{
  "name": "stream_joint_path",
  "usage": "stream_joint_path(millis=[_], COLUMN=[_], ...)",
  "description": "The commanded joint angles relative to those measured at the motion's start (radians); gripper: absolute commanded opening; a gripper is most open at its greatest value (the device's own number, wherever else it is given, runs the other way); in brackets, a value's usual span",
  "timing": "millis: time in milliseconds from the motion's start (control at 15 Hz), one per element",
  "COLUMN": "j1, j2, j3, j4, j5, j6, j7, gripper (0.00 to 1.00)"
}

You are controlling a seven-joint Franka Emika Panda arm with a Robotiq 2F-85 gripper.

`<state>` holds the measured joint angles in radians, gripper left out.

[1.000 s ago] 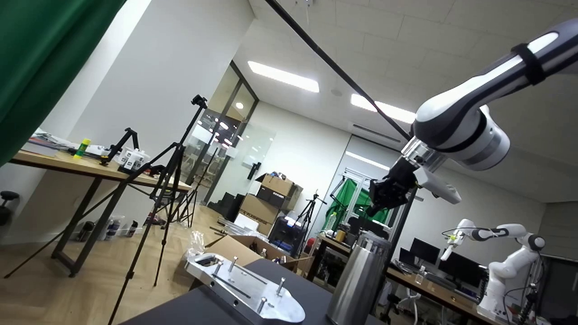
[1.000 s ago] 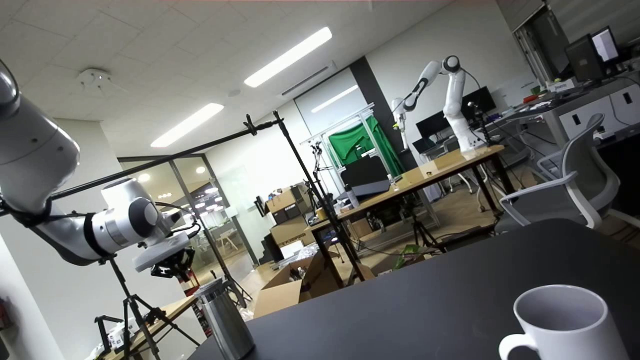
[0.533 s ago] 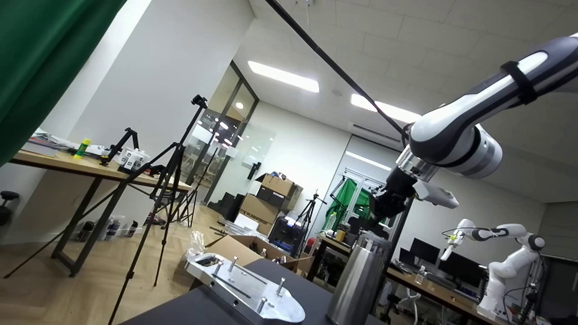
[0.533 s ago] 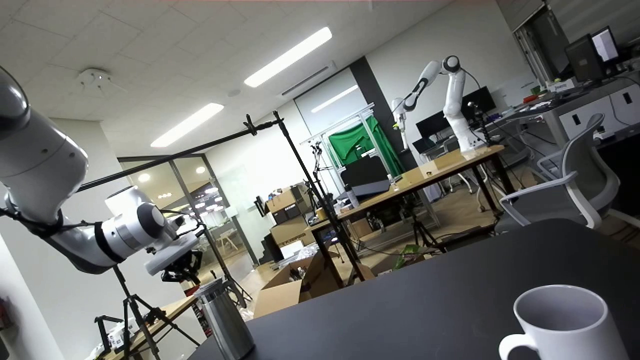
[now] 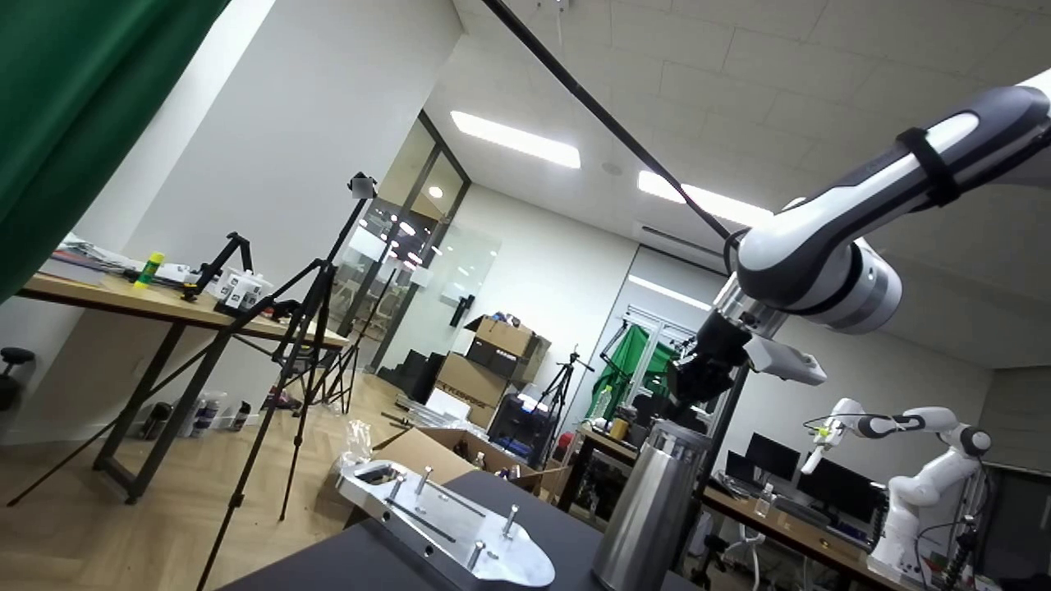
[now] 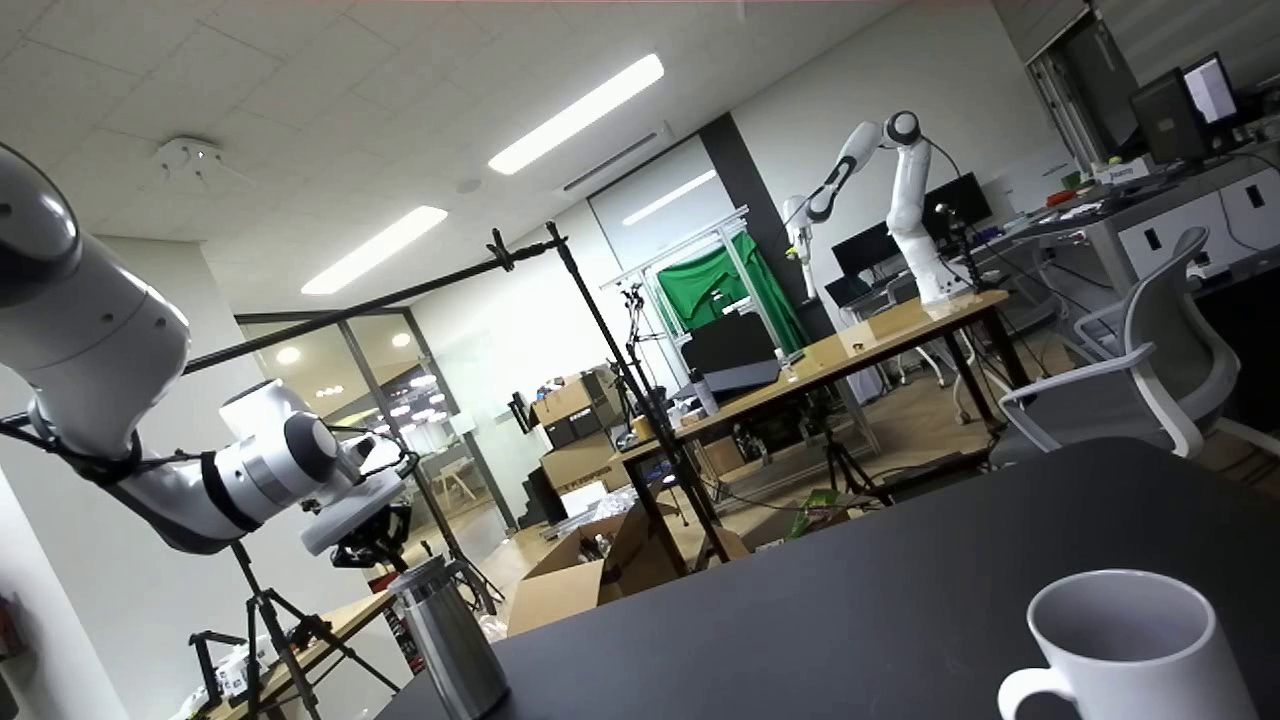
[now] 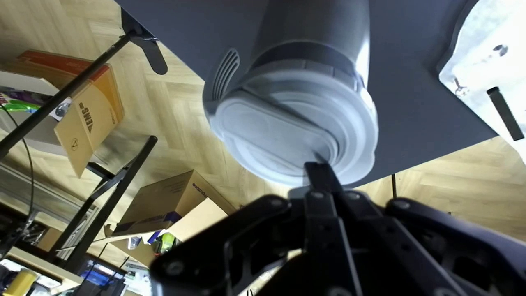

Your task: Open the mouth of the flask

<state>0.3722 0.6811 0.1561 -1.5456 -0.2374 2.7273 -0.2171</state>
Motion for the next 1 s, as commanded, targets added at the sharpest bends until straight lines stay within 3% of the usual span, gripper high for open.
stream_joint_path(millis=[0,400,667,933], j1=[0.008,0.015,-0.002,0.001], j2=[0.032,0.068,0.069,0.019], j3=[-0.008,-0.006,0.023,0.01], j4=[0.057,0.12,0.159,0.152], j5=[-0.012,-0.006,0.039,0.067], j6=[-0.069,-0.219,-0.224,-0.179], j7=[0.017,0.024,0.033,0.078], gripper=[0.0,0.0,0.0,0.0])
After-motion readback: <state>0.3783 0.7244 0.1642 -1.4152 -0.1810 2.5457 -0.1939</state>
